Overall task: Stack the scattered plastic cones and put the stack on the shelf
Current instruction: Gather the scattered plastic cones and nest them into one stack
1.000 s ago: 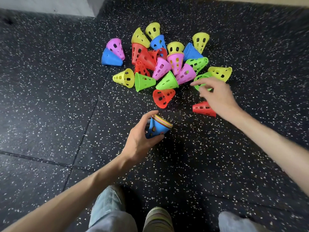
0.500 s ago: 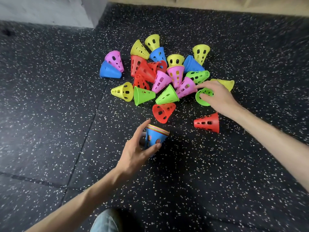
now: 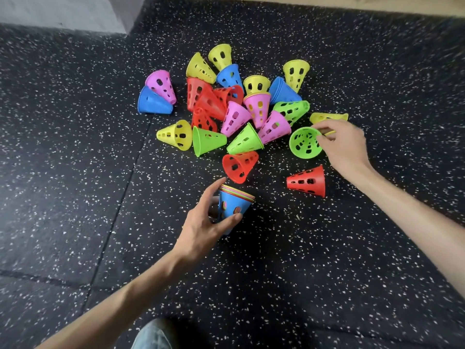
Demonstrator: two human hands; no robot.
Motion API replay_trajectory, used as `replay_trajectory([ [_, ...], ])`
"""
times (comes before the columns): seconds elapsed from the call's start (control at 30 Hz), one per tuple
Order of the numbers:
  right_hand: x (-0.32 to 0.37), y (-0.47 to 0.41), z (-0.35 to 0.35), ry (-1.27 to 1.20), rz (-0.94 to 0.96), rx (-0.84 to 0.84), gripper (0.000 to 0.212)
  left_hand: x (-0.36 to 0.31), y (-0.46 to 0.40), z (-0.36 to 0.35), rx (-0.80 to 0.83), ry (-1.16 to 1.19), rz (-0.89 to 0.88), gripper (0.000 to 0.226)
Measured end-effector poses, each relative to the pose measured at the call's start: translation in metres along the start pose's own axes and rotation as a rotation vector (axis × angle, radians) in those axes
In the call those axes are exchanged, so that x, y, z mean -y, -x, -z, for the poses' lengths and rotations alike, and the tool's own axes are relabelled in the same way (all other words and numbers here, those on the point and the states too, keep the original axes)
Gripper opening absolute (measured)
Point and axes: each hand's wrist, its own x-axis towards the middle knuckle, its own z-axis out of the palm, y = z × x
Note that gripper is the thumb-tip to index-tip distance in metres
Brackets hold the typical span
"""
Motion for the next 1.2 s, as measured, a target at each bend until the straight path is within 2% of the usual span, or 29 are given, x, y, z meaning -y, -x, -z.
replay_trajectory([
  [0.17,0.006,0.010,0.010,-0.212,-0.079,-0.112,0.027,-0.002,0.001,-0.001,-0.015,-0.014,0.011,0.073],
  [0.37,0.003,0.030,0.002,-0.254,-0.094,0.088,0.031,-0.006,0.002,-0.005,-0.014,-0.023,-0.010,0.071],
  [0.77,0.008,0.034,0.003,-0.220,-0.100,0.193,0.024,-0.002,0.004,-0.008,0.015,-0.016,0.015,0.072],
  [0.87,0.015,0.042,0.000,-0.300,-0.135,0.230,0.025,-0.007,0.005,-0.010,0.011,0.010,0.007,0.073],
  [0.97,0.035,0.055,-0.001,-0.527,-0.229,0.351,0.026,-0.012,0.006,-0.010,0.019,0.018,0.000,0.076],
  [1.1,0.049,0.068,-0.012,-0.527,-0.170,0.463,0.023,-0.017,0.007,-0.011,0.030,0.027,-0.022,0.078],
  [1.2,0.051,0.077,-0.023,-0.434,-0.081,0.517,0.020,-0.016,0.008,-0.011,0.055,0.011,-0.036,0.079],
])
